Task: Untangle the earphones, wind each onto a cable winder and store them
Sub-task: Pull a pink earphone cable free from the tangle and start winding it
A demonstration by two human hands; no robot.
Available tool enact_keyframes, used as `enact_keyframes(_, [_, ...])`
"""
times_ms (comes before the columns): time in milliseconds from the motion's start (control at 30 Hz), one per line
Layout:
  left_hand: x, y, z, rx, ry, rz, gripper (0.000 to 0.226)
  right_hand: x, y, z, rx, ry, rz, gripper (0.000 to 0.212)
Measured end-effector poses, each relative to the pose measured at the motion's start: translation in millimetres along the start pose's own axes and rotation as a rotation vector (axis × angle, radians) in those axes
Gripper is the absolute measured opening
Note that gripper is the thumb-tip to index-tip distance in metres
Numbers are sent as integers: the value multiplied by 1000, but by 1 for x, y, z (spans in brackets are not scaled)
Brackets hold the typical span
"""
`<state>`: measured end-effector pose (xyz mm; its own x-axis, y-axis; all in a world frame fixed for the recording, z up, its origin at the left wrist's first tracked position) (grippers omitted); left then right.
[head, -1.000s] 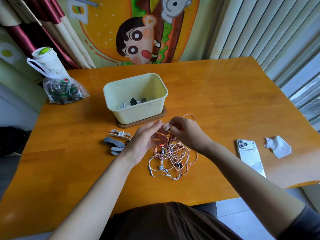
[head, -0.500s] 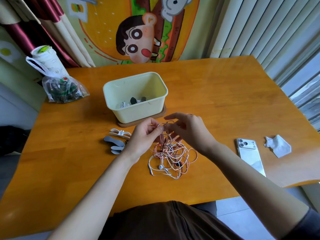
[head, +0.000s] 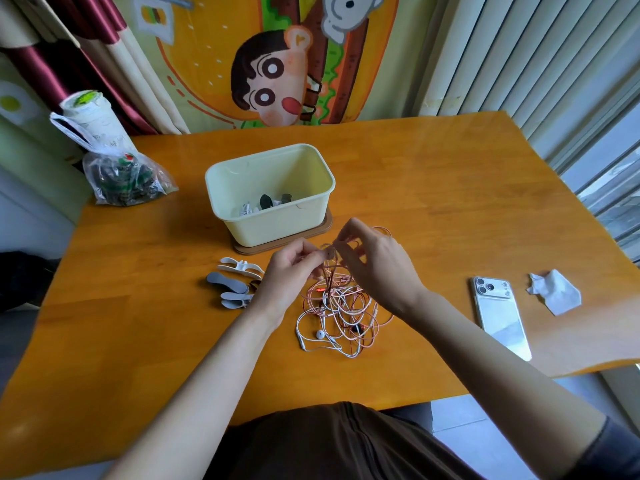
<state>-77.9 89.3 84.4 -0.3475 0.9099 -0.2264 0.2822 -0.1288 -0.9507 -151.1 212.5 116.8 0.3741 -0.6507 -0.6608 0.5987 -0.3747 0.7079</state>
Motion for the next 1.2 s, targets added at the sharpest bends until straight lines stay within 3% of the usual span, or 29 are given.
enact_keyframes(100, [1,3,1,-25,-11,58,21,0,-2,1,99,-9,91,4])
enact_keyframes(233, [1,3,0,-9,60,28,11,-2,-9,1,311,6,446,12])
enact_keyframes(367, [4,4,0,-42,181,41,15,2,-14,-2,349,-2,631,15])
enact_keyframes(533, [2,1,0,-106,88,-108,12,4,-15,-3,265,3,451,10])
enact_keyframes(733, [-7,-3,4,29,14,128,13,13,-14,-8,167,214,100,11])
enact_keyframes(933, [-20,13,10,57,-26,370,22,-13,-22,8,355,-96,340,16])
enact_keyframes(1100, [-21,6,13,171,-99,564,16,-16,-20,13,298,-54,219,16])
enact_keyframes(1200, [-18,-10,11,229,-81,441,19,-10,-10,16,247,-34,244,19])
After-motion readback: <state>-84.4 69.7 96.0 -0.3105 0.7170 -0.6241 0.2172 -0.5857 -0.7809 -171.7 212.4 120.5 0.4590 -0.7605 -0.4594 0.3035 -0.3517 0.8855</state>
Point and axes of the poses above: each hand's wrist, its own z-axis towards the middle knuckle, its own x-axis out of the palm, y = z × x, the point moved 3 cm from there along z, towards the middle knuckle, and after that the axes turned 9 degrees about z, right-handed, at the moved point
